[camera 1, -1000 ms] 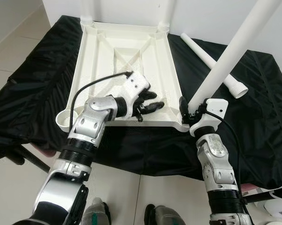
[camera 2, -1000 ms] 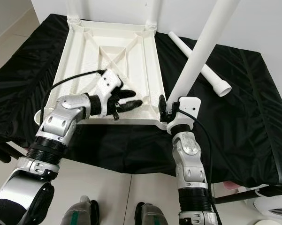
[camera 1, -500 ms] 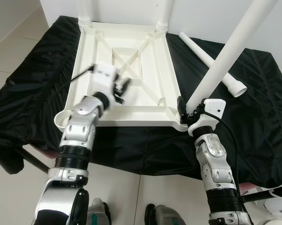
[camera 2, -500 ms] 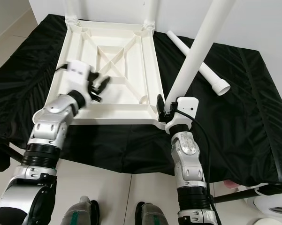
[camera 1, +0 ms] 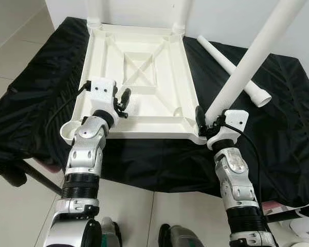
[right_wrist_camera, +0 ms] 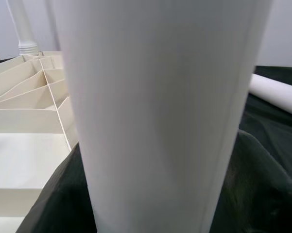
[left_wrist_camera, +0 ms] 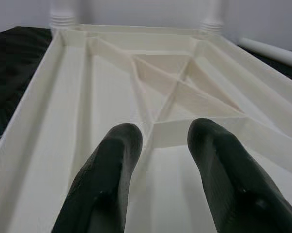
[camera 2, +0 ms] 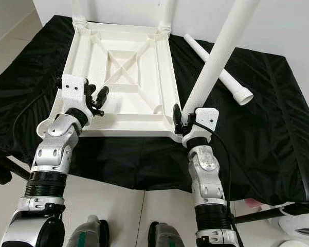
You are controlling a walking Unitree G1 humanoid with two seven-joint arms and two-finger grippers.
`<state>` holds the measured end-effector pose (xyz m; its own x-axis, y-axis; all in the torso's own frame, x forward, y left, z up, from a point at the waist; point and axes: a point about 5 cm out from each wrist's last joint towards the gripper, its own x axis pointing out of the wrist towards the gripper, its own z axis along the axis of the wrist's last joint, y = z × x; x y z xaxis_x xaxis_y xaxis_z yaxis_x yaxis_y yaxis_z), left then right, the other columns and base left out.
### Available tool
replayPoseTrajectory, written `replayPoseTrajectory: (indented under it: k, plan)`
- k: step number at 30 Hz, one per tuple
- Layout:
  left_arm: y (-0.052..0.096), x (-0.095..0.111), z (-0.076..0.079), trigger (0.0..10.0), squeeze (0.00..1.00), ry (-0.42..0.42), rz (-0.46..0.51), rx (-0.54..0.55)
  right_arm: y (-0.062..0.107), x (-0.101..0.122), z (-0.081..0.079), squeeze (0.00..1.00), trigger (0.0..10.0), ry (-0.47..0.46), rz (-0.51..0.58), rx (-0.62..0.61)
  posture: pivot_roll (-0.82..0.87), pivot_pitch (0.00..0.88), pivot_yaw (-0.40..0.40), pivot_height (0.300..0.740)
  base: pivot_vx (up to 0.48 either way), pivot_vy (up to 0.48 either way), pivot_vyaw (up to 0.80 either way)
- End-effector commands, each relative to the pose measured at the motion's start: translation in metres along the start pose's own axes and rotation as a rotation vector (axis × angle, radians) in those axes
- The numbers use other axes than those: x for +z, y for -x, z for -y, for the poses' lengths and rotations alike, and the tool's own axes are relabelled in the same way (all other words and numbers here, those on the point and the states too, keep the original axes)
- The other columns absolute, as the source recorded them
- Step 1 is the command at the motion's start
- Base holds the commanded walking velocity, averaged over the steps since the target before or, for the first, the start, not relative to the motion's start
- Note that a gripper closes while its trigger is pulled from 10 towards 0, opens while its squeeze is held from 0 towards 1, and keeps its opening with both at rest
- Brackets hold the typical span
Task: Building children table
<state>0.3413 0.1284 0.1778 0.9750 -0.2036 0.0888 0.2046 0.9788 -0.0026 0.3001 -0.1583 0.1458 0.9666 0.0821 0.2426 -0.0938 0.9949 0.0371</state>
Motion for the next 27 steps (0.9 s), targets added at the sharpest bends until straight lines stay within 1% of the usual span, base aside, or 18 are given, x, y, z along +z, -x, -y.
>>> replayPoseTrajectory:
  k: [1,8,13,16,19,20,25,26,27]
  plan:
    - [0.003,-0.007,0.002,10.0,0.0,0.012,-0.021,0.008,0.003,-0.004,0.006,0.0,10.0,0.013,-0.008,-0.012,0.02,0.045,-0.037,0.74,0.0,0.0,0.0]
    - [0.008,-0.01,0.001,10.0,0.0,0.006,-0.018,0.032,0.006,-0.006,0.007,0.0,10.0,0.023,-0.012,-0.006,0.01,0.019,-0.035,0.74,0.0,0.0,0.0]
    - [0.011,-0.012,0.0,10.0,0.0,0.012,-0.031,0.064,0.005,-0.007,0.005,0.0,10.0,0.031,-0.01,0.003,0.01,0.012,-0.036,0.74,0.0,0.0,0.0]
    - [0.015,-0.015,0.003,10.0,0.0,0.01,-0.033,0.073,0.005,-0.008,0.003,0.0,10.0,0.026,-0.009,0.007,0.02,0.01,-0.037,0.74,0.0,0.0,0.0]
    - [0.018,-0.019,0.006,10.0,0.0,0.029,-0.05,0.063,0.005,-0.009,0.004,0.0,10.0,0.026,-0.011,0.006,0.02,0.009,-0.038,0.74,0.0,0.0,0.0]
    - [0.02,-0.021,0.006,10.0,0.0,0.017,-0.063,0.07,0.005,-0.008,0.005,0.0,10.0,0.031,-0.01,0.008,0.02,0.009,-0.039,0.74,0.0,0.0,0.0]
    - [0.021,-0.021,0.006,10.0,0.0,-0.001,-0.057,0.069,0.006,-0.009,0.007,0.0,10.0,0.033,-0.012,0.009,0.02,0.006,-0.042,0.74,0.0,0.0,0.0]
    - [0.021,-0.018,0.006,10.0,0.0,-0.028,-0.033,0.063,0.006,-0.009,0.008,0.0,10.0,0.035,-0.014,0.01,0.02,0.005,-0.044,0.74,0.0,0.0,0.0]
    - [0.022,-0.018,0.007,10.0,0.0,-0.034,-0.027,0.051,0.007,-0.009,0.008,0.0,10.0,0.035,-0.016,0.01,0.02,0.004,-0.043,0.74,0.0,0.0,0.0]
